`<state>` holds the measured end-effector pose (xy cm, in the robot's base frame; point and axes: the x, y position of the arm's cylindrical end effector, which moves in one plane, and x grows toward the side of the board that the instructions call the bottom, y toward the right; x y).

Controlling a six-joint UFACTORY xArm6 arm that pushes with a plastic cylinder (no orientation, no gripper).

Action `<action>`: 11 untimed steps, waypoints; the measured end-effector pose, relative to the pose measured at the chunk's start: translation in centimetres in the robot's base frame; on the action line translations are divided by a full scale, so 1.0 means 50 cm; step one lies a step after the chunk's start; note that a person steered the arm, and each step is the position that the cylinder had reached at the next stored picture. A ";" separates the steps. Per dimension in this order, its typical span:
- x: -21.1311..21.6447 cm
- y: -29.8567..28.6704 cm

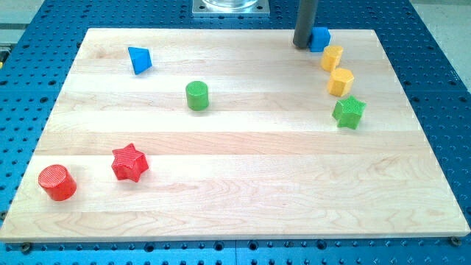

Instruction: Move the green circle diagonally to the triangle

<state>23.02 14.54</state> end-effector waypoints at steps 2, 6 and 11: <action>0.106 -0.009; 0.362 -0.391; 0.539 -0.138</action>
